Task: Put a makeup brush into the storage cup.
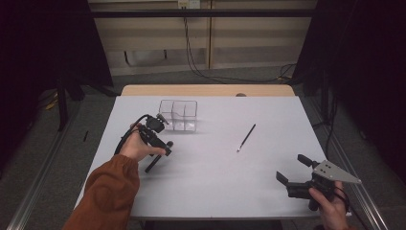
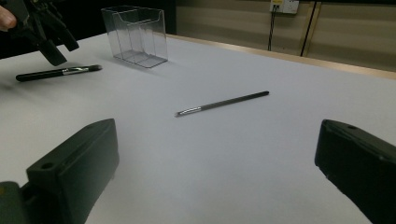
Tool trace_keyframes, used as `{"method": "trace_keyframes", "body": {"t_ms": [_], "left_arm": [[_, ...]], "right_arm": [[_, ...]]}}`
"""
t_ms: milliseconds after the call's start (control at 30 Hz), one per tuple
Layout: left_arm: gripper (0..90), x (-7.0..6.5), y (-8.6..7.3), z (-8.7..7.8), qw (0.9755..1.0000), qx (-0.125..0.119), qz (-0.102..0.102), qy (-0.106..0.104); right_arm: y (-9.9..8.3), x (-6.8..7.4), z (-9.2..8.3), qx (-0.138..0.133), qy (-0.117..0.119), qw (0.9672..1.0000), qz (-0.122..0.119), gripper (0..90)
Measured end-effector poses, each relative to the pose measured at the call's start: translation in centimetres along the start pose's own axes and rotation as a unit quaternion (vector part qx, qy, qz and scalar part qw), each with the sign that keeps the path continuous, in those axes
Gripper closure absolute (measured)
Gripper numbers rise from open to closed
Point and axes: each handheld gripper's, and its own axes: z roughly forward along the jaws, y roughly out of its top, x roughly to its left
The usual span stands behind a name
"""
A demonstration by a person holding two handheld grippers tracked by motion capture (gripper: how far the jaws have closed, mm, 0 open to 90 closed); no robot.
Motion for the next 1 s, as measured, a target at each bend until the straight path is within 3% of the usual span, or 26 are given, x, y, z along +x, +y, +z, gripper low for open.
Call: {"method": "trace_keyframes", "body": {"t_ms": [67,133,367,600,767,867,967,1000], "left_arm": [[9.2,0.1,0.0,0.1,0.9999,0.009,0.003,-0.008],[11.6,0.2,-0.1,0.2,0.9997,0.017,-0.007,-0.016],[20.7,-0.3,0.0,0.7,0.9991,0.038,0.019,-0.001],[31.0,0.0,0.0,0.7,0.999,0.043,0.009,-0.001],[38.4,-0.2,0.0,1.0,0.9981,0.061,0.003,-0.007],[49.5,-0.4,-0.2,1.3,0.9972,0.073,-0.003,-0.014],[51.0,-0.4,-0.1,1.3,0.9972,0.075,-0.001,-0.005],[55.6,-0.4,0.0,1.4,0.997,0.077,-0.005,0.002]], "right_arm": [[0.0,0.0,0.0,-0.001,-0.001,1.0,0.002,0.0],[0.0,0.0,0.0,0.0,-0.001,1.0,0.002,0.0],[0.0,0.0,0.0,0.003,-0.001,1.0,-0.001,0.0],[0.0,0.0,0.0,0.001,-0.001,1.0,-0.002,0.0],[0.0,0.0,0.0,0.002,-0.001,1.0,-0.002,0.0],[0.0,0.0,0.0,0.002,-0.001,1.0,-0.002,0.0],[0.0,0.0,0.0,0.002,-0.001,1.0,-0.002,0.0],[0.0,0.0,0.0,0.002,0.0,1.0,-0.002,0.0]]}}
